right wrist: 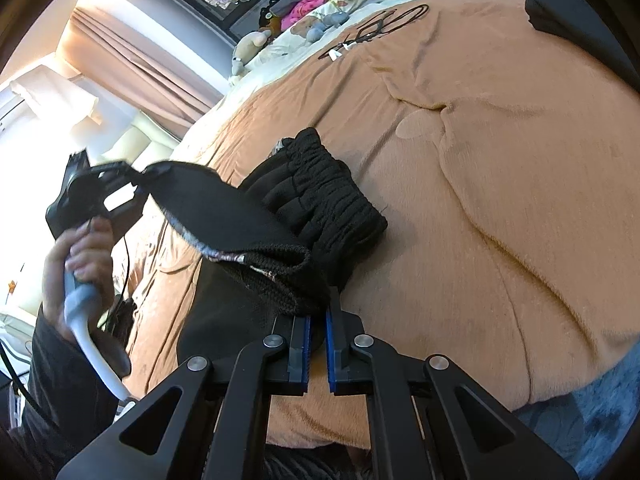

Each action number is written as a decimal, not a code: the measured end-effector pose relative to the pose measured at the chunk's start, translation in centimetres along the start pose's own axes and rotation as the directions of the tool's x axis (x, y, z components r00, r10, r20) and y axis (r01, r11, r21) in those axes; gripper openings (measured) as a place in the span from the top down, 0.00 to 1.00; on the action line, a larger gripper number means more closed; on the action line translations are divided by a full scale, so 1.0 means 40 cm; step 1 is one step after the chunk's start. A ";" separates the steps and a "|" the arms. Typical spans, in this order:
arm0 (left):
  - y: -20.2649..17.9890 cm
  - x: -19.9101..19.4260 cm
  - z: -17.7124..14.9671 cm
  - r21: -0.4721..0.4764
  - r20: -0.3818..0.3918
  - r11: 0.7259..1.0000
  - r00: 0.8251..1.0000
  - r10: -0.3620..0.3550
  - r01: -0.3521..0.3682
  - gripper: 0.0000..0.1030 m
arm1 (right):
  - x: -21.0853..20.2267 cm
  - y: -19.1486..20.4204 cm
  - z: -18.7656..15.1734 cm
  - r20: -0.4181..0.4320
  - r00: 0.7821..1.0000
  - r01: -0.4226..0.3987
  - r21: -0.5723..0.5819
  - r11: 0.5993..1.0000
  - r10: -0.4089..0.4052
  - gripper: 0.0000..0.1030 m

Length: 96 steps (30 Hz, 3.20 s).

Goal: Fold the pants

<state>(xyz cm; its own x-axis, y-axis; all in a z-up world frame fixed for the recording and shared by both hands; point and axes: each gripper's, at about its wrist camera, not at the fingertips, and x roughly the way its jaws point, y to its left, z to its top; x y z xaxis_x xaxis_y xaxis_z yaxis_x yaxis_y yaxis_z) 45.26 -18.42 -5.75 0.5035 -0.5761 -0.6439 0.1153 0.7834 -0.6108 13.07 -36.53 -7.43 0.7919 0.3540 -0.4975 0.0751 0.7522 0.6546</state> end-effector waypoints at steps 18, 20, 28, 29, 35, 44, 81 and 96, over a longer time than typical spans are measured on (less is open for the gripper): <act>-0.163 0.140 0.022 0.159 -0.072 0.987 0.997 0.008 0.003 0.35 | 0.006 -0.022 -0.026 -0.037 0.999 -0.018 0.070 0.997 0.020 0.98; -0.154 0.131 0.020 0.169 -0.072 0.986 0.997 0.012 0.000 0.35 | 0.008 -0.026 -0.025 -0.034 0.999 -0.015 0.076 0.997 0.017 0.98; -0.081 0.078 -0.008 0.175 -0.090 0.984 0.995 0.042 -0.026 0.35 | 0.010 -0.050 -0.021 -0.044 0.998 -0.034 0.127 0.991 0.040 0.96; -0.071 0.070 -0.016 0.182 -0.092 0.983 0.994 0.050 -0.032 0.35 | 0.005 -0.049 -0.020 -0.041 0.999 -0.030 0.126 0.992 0.035 0.94; -0.006 0.026 -0.049 0.188 -0.108 0.980 0.990 0.088 -0.067 0.35 | -0.046 -0.058 -0.003 0.029 1.000 -0.005 0.128 0.992 0.002 0.60; 0.098 -0.042 -0.112 0.154 -0.117 0.981 0.984 0.135 -0.116 0.35 | -0.013 0.019 0.059 0.009 1.000 -0.027 -0.021 0.999 0.028 0.59; 0.251 -0.020 -0.228 0.004 -0.222 0.992 0.967 0.122 -0.124 0.35 | 0.444 0.000 0.434 -0.268 0.951 -0.155 0.027 0.988 0.157 0.59; 0.260 0.001 -0.242 0.009 -0.237 0.989 0.961 0.144 -0.146 0.36 | 0.470 0.035 0.444 -0.270 0.959 -0.103 -0.056 0.993 0.084 0.59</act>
<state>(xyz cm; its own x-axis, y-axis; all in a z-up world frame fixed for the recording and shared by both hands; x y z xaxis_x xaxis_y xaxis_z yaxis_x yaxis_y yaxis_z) 38.18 -12.56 -16.56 0.2974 -0.4963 -0.8156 0.0483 0.8610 -0.5063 38.84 -38.70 -5.75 0.6022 0.5531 -0.5757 -0.0414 0.7417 0.6694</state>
